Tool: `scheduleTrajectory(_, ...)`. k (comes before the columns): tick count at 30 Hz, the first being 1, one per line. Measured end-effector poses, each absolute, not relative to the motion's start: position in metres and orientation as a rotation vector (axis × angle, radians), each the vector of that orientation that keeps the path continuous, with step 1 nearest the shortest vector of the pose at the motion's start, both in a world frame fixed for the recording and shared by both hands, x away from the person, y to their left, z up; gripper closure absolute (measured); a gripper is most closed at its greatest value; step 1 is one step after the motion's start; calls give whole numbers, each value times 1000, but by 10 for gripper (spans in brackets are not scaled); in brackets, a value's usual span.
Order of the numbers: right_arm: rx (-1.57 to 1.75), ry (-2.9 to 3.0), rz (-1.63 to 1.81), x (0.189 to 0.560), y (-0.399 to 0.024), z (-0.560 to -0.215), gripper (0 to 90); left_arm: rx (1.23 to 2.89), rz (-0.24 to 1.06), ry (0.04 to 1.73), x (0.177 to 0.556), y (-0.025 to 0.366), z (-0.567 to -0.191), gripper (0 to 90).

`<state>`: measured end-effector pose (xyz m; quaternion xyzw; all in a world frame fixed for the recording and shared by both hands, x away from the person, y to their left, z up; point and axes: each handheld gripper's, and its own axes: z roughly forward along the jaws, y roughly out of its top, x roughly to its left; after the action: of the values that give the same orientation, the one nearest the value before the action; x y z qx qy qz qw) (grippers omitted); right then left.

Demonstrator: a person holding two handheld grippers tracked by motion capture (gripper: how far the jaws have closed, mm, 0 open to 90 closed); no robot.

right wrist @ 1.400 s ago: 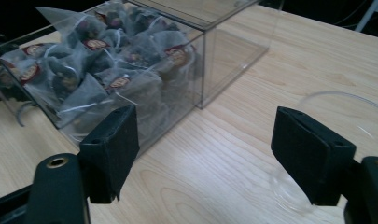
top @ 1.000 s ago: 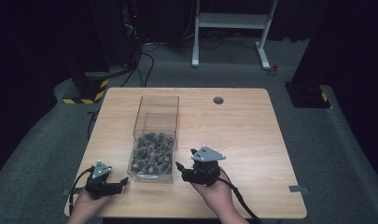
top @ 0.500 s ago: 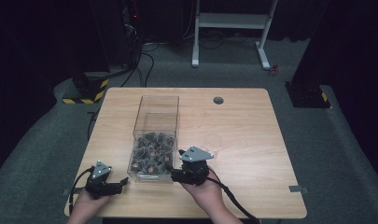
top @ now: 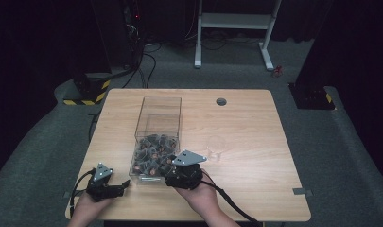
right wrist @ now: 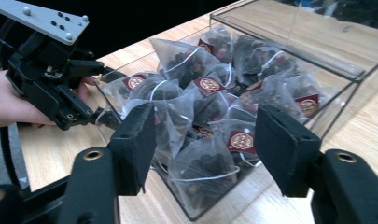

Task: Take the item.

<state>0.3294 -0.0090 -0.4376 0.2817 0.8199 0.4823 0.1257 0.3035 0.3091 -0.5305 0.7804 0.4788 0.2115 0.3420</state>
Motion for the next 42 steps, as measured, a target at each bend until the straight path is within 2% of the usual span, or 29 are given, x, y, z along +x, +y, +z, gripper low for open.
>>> scheduleTrajectory(12,795,2417,1393,327,2,-441,591,2030,548,1246,303,309,-530,140)
scheduleTrajectory(25,778,2469,1367,328,12,-449,728,2031,548,1246,303,309,-530,140)
scheduleTrajectory(34,773,2484,1358,326,14,-452,896,2031,548,1246,303,309,-530,140)
scheduleTrajectory(42,774,2477,1369,326,13,-452,900,2030,549,1246,303,309,-530,140)
